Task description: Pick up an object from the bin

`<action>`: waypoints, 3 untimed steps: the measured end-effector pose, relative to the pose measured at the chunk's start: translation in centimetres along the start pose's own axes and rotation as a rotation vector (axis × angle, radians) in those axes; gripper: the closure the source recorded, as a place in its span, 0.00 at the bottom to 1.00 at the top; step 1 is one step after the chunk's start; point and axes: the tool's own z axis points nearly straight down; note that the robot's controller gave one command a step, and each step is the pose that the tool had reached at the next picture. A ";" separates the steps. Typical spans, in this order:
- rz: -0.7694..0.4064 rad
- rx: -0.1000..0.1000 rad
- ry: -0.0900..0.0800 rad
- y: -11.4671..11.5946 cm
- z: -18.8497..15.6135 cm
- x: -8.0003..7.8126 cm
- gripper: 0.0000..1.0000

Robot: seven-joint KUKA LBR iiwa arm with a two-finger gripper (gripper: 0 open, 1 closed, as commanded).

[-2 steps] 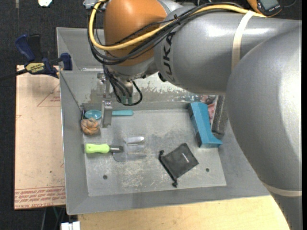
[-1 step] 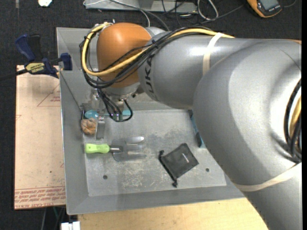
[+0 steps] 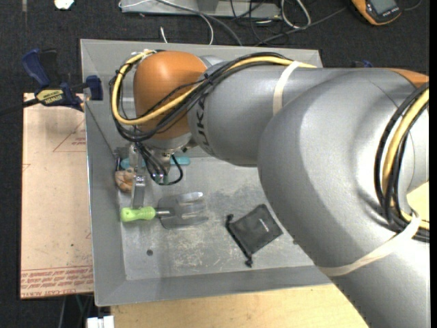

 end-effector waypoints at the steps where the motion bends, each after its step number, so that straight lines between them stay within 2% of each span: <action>1: -0.126 0.000 0.002 0.9 -1.2 1.8 0.00; 2: 0.053 -0.002 -0.001 0.7 1.5 1.0 0.00; 3: 0.056 -0.004 -0.002 0.1 1.8 2.3 1.00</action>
Offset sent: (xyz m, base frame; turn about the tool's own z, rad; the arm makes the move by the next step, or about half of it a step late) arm -0.0089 0.0075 -0.0190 0.0777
